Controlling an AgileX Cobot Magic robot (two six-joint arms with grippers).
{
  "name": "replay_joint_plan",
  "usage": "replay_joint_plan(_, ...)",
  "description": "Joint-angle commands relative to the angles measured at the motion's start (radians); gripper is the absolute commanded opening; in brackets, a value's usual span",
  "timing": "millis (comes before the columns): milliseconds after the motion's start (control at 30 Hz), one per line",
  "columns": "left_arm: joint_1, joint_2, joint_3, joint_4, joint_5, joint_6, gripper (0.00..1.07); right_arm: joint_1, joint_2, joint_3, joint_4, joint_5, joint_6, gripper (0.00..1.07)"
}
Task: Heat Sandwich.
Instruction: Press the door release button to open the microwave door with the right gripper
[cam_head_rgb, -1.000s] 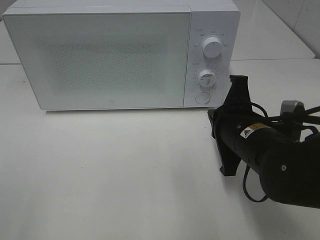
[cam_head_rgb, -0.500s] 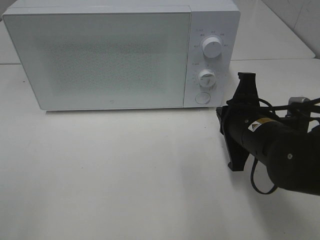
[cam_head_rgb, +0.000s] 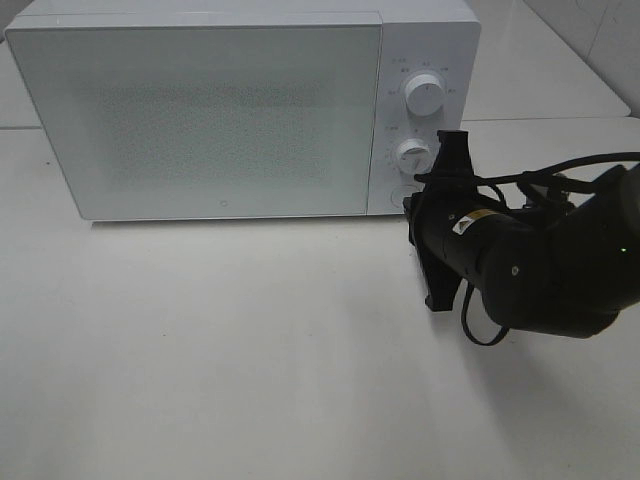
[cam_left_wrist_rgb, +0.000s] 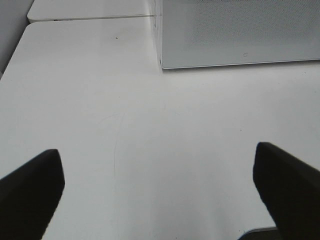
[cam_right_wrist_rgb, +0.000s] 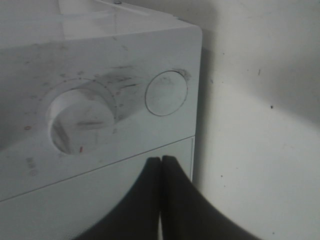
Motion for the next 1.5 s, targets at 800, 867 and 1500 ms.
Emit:
replay_joint_plan(800,-0.003,-0.020,0.002,0.030,-0.005,-0.014,0.97,-0.079,0.182,-0.203,-0.039,0.025,-0.006,0.00)
replay_joint_plan(867,-0.003,-0.020,0.002,0.030,-0.005,-0.014,0.97,-0.084,0.187,-0.209,-0.041,0.025,-0.007,0.00)
replay_joint_plan(1500,-0.003,-0.020,0.002,0.030,-0.006,-0.014,0.97,-0.095,0.227,-0.258,-0.030,-0.109,-0.037,0.00)
